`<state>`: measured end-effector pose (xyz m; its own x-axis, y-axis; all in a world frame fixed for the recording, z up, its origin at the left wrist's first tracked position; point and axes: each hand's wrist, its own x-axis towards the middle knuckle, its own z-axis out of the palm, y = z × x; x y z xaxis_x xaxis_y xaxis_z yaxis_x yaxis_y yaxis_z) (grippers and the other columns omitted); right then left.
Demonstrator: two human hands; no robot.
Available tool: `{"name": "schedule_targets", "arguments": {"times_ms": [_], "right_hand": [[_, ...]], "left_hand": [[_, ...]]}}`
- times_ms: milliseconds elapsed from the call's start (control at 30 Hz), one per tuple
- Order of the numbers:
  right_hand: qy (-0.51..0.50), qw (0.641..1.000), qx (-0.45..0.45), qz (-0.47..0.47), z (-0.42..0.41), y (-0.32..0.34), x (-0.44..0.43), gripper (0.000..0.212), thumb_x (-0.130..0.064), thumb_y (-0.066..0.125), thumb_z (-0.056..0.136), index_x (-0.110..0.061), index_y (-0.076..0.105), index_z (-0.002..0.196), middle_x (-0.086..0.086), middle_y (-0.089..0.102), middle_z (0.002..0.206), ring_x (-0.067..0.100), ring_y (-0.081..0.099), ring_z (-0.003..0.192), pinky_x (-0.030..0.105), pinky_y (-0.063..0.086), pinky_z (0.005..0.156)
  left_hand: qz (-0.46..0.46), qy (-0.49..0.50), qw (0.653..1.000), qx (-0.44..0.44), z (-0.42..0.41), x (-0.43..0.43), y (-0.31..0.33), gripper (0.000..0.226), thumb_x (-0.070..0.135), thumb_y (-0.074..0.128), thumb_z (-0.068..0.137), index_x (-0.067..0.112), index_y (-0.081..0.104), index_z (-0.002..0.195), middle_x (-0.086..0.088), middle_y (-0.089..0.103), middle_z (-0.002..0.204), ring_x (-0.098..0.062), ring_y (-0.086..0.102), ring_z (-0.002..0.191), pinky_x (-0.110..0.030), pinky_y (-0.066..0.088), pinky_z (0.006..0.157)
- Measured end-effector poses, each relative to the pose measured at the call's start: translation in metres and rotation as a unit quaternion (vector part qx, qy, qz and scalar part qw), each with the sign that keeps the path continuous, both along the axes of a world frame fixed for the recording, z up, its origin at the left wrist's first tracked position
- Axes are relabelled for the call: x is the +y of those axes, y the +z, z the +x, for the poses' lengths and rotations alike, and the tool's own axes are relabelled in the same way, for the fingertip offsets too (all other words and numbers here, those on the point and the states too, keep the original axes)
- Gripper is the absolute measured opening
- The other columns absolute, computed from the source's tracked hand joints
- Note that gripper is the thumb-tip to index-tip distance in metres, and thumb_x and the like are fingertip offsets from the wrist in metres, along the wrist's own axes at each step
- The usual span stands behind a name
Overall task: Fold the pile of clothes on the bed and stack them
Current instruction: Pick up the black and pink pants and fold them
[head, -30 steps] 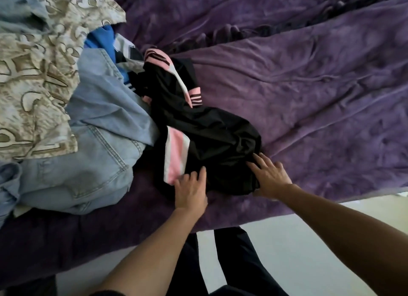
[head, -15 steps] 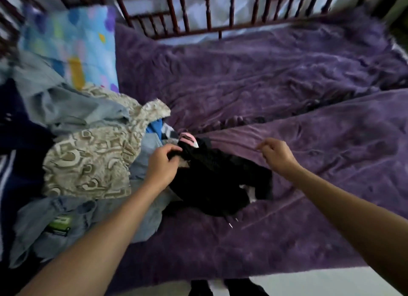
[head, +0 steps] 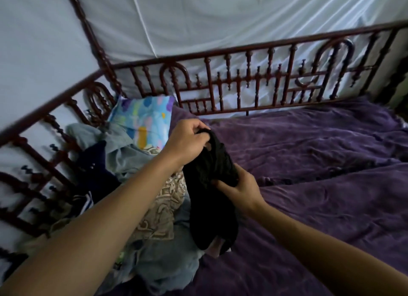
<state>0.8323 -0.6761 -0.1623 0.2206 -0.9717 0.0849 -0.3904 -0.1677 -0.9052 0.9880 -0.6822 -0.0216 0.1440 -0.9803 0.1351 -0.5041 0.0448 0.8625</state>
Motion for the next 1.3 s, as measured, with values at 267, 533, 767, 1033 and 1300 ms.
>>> {"name": "schedule_targets", "arguments": {"times_ms": [267,533,767,1033,1300], "right_hand": [[-0.125,0.987,0.100,0.030,-0.030,0.057,-0.049,0.003,-0.019,0.061,0.083,-0.018,0.058,0.082,0.000,0.061,0.070,0.026,0.058,0.067,0.028,0.041,0.052],[0.052,0.916,0.352,-0.185,-0.061,0.111,-0.046,0.074,-0.051,0.074,0.062,-0.050,0.035,0.125,-0.017,0.062,0.090,0.011,0.061,0.074,0.023,0.037,0.051],[-0.202,0.896,0.393,-0.046,-0.138,0.105,-0.054,0.026,-0.026,0.059,0.085,-0.032,0.063,0.110,0.009,0.066,0.117,0.032,0.062,0.104,0.034,0.042,0.072],[-0.170,0.970,0.167,-0.054,-0.127,0.146,-0.039,0.026,-0.013,0.063,0.084,-0.025,0.067,0.061,-0.002,0.071,0.065,0.018,0.066,0.061,0.034,0.056,0.063],[-0.064,0.982,0.165,-0.069,0.016,0.102,-0.027,0.050,-0.047,0.061,0.083,-0.030,0.044,0.126,-0.005,0.058,0.116,0.022,0.059,0.103,0.038,0.047,0.076]], "left_hand": [[0.028,0.030,0.999,0.008,0.043,0.011,0.026,0.016,-0.001,0.067,0.076,0.015,0.067,0.072,0.002,0.055,0.054,-0.010,0.047,0.047,-0.022,0.036,0.052],[0.005,0.091,0.996,-0.005,0.060,-0.011,0.042,0.020,0.002,0.066,0.076,0.020,0.065,0.066,0.002,0.054,0.058,-0.009,0.050,0.051,-0.013,0.037,0.042],[-0.021,0.166,0.986,-0.005,0.087,-0.021,0.060,0.017,0.001,0.057,0.078,0.015,0.065,0.073,-0.008,0.061,0.076,-0.024,0.057,0.074,-0.027,0.043,0.064],[-0.029,0.096,0.994,0.038,0.061,-0.013,0.092,0.015,0.007,0.066,0.077,-0.003,0.065,0.087,-0.011,0.056,0.072,-0.020,0.056,0.067,-0.029,0.041,0.060],[-0.010,-0.014,0.997,0.076,0.024,0.013,0.088,0.014,0.007,0.069,0.076,-0.005,0.066,0.083,-0.014,0.063,0.070,-0.022,0.061,0.063,-0.031,0.047,0.062]]}}
